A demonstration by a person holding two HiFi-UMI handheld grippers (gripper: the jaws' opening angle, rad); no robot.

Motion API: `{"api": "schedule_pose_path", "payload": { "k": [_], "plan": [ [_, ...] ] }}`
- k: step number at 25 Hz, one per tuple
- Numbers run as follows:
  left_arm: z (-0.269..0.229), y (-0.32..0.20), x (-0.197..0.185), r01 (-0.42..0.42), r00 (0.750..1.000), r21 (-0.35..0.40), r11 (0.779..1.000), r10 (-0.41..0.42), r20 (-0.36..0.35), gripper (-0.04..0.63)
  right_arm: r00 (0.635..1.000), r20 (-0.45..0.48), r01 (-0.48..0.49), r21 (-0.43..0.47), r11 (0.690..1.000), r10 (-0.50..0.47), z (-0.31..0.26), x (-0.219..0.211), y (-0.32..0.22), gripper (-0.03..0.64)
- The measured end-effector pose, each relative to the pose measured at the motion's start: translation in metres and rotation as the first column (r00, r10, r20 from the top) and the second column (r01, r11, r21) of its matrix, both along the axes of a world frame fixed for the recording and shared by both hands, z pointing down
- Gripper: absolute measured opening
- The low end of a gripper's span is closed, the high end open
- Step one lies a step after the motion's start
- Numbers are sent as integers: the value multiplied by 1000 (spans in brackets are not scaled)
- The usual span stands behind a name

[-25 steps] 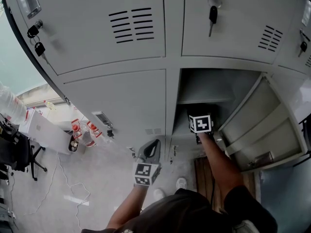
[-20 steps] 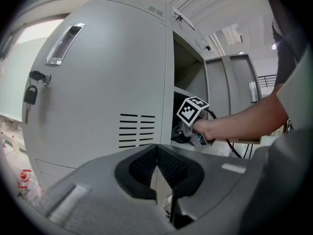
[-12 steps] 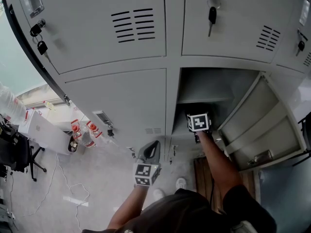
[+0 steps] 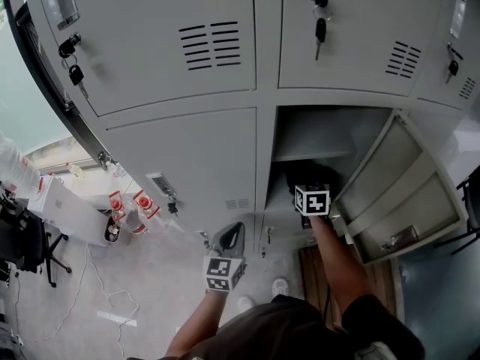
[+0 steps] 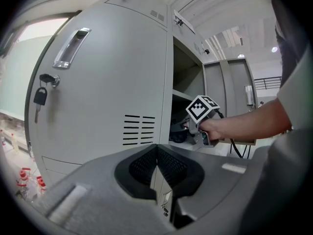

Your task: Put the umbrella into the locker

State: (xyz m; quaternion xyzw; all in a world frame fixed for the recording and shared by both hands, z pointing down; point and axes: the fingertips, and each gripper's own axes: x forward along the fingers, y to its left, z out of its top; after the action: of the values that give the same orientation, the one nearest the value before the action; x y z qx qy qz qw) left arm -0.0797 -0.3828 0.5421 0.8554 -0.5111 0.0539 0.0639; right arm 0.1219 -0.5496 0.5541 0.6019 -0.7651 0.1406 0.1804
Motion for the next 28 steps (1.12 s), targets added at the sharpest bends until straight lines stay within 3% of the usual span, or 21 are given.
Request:
{"api": "schedule_pose_path", "payload": {
  "k": [10, 13, 19, 24, 28],
  "plan": [
    [-10, 10, 2, -54, 998, 8, 999, 54, -15, 5, 999, 15, 33, 172, 985, -36, -61, -14, 79, 329],
    [-11, 13, 2, -68, 997, 18, 998, 68, -19, 5, 999, -15, 45, 204, 978, -42, -70, -17, 99, 258],
    [-13, 21, 4, -100, 995, 17, 995, 100, -18, 5, 998, -55, -20, 214, 977, 32, -66, -9, 128, 16],
    [-13, 28, 2, -113, 994, 7, 994, 113, -13, 5, 998, -43, -29, 223, 974, 39, -62, -12, 147, 3],
    [-18, 27, 1, -112, 994, 53, 992, 113, -11, 5, 998, -61, -18, 223, 975, 32, -59, -18, 157, 3]
  ]
}}
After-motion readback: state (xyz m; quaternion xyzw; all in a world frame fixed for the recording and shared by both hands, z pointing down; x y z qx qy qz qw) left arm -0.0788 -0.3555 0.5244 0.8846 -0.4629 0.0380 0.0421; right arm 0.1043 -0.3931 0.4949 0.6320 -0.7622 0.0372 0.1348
